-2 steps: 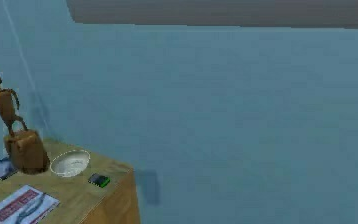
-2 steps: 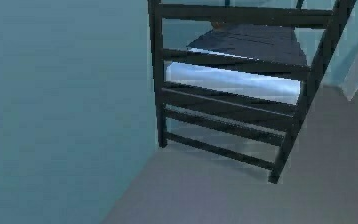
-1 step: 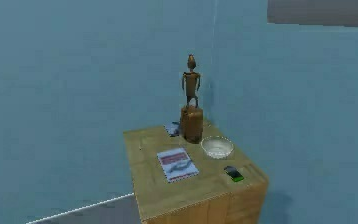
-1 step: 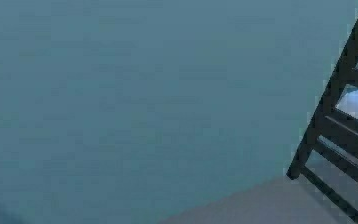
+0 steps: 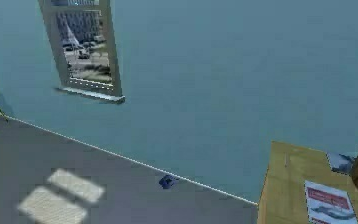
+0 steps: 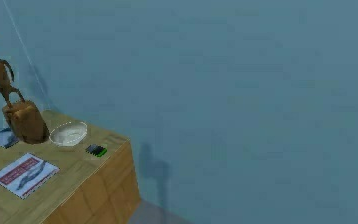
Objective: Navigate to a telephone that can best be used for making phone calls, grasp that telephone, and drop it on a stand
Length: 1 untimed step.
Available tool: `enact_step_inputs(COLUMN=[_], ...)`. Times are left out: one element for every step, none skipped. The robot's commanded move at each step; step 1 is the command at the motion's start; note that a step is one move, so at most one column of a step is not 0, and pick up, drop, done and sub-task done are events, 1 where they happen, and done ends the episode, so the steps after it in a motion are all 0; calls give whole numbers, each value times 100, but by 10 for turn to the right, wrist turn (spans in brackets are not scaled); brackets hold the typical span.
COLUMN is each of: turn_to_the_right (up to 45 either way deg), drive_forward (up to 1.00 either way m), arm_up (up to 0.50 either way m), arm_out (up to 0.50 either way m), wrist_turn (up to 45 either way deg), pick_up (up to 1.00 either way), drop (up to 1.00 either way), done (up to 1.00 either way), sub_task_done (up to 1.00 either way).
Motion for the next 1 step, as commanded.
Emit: enact_step_inputs(turn_to_the_right=[-210], drive_forward=[0], arm_up=[0], arm_out=[0], wrist_turn=[0], pick_up=[0], drop=[0], done=[0], sub_task_done=[0])
